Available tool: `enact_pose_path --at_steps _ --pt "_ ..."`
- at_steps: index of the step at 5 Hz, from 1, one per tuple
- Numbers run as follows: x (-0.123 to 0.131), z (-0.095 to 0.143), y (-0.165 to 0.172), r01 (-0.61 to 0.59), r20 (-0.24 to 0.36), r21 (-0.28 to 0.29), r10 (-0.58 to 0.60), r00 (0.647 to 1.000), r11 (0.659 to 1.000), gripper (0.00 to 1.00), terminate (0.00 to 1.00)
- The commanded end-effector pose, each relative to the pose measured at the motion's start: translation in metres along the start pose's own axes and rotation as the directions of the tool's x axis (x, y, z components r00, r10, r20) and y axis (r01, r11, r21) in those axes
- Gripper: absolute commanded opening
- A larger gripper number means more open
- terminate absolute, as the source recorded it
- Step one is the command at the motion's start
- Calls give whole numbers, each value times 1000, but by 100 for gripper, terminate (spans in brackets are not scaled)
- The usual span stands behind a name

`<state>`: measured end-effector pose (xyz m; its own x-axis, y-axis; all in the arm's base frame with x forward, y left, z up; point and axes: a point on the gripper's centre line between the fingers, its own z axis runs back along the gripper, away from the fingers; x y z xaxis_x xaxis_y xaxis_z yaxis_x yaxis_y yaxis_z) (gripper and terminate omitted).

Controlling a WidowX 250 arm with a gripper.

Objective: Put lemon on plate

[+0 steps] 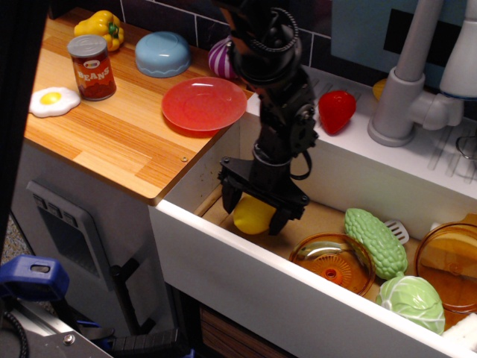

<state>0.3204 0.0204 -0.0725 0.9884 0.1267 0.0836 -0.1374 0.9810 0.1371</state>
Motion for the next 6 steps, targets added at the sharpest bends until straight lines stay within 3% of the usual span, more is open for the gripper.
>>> enact_pose_path --at_steps 1,2,4,5,6 --pt "11 19 6 -11 80 -4 12 997 1000 0 0" --pt "15 54 10 -7 95 46 2 995 999 0 0" --pt "18 146 31 2 135 265 -40 990 964 0 0" --pt "36 169 56 68 158 336 -128 979 939 0 0" --pt "52 156 83 157 174 338 -225 959 928 0 0"
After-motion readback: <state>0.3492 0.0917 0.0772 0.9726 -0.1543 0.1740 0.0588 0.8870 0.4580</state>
